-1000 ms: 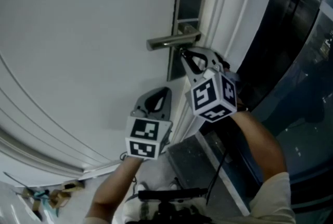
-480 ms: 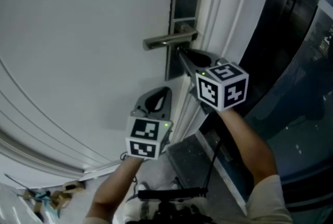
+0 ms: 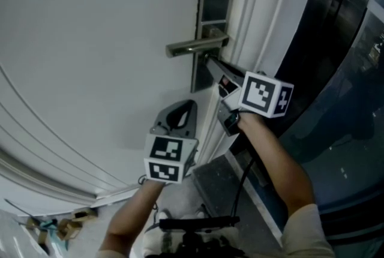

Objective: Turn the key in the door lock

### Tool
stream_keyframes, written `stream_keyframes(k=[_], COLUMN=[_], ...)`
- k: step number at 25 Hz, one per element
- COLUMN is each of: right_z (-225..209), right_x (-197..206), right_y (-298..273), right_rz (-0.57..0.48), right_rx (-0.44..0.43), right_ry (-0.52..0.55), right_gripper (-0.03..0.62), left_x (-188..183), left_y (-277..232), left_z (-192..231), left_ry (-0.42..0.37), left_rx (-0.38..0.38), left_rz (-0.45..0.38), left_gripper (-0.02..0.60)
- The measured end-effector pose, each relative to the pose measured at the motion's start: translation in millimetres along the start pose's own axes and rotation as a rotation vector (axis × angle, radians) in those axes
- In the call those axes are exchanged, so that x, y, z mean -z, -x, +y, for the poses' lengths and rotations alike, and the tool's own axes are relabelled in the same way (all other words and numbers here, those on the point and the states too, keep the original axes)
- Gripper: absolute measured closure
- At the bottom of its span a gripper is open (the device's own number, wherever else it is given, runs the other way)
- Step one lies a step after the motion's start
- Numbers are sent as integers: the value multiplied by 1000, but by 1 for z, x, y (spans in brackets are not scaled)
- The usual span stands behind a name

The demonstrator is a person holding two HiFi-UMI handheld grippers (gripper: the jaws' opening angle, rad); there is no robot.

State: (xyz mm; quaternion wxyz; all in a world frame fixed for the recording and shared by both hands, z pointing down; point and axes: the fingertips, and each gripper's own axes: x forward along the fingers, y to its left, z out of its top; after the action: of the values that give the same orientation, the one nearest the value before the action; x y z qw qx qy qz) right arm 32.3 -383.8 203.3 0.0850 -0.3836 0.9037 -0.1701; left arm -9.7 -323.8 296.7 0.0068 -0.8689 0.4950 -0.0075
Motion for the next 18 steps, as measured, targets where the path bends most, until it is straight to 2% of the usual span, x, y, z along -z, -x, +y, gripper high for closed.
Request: stream_keyframes(k=[9,14,18], right_z=[-8,-10,-12], right_x=[1,0,2], right_y=[2,2,2], right_rz=[-108,-185,-235], right_rx=[-73,-164,-203], right_ry=[-379,-670,-832], right_gripper=[543,537,534], left_x=[0,-1,0], left_y=[2,3,5], left_z=[4,6,8], left_ry=[-1,2,6], left_rx=[-8,-13,-15], left_rz=[0,-4,-3], left_gripper=[565,565,565])
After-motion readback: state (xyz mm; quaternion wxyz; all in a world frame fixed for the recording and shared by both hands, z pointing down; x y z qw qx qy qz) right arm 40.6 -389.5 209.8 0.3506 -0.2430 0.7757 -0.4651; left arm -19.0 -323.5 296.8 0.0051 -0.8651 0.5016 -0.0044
